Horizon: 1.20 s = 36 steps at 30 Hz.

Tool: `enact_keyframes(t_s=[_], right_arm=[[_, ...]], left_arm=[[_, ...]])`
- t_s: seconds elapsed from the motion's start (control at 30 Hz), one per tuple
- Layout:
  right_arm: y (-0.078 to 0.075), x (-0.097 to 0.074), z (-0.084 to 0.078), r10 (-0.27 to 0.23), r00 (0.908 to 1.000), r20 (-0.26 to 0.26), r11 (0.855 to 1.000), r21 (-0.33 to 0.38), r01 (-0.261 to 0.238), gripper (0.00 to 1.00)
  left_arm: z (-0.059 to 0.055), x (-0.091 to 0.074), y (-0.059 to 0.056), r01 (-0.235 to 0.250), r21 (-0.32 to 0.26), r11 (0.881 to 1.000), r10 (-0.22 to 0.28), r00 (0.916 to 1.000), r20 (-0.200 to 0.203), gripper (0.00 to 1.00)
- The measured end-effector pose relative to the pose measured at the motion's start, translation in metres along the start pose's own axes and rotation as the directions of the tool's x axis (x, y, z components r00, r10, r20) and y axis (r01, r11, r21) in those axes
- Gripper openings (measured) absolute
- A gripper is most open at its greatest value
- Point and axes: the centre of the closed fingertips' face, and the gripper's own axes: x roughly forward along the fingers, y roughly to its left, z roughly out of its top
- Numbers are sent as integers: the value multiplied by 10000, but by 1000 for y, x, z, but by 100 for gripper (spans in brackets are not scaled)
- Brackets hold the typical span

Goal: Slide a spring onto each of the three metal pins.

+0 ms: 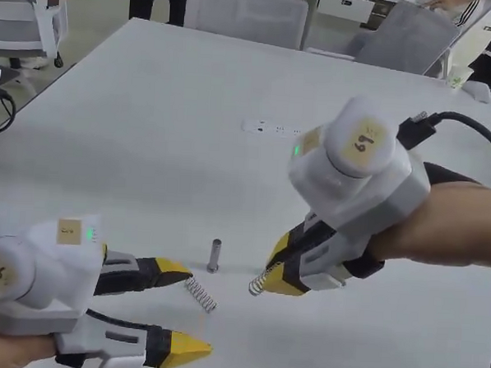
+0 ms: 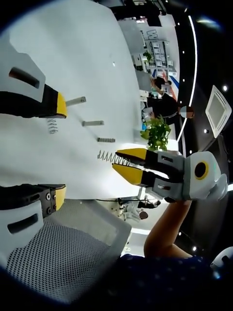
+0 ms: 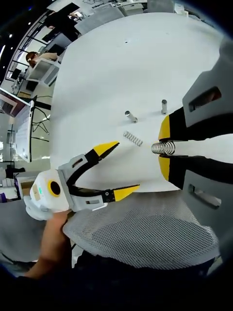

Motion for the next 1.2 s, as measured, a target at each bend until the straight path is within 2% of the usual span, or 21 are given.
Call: enact_keyframes(t_s=[0.23,0.6,0.87,1.2], right_arm=[[-14,-5,-7,-261,9996,-108,9996,99,262,8],[-36,-14,-12,-681,9973,-291,9973,246,688,8],[-57,-16,-20,-842,9935,-765,9960,221,861,8],[-73,-7,-23,-861,9865,-1395,9962,-30,865,8]], left_arm=[[-3,3,5,-259,-105,9996,259,9997,10,59],[-5,-2,18,-840,-203,9963,842,9964,128,73],[-6,-5,20,-1029,-203,9945,1033,9945,177,75],[-7,-6,21,-1137,-273,9931,1144,9932,237,76]])
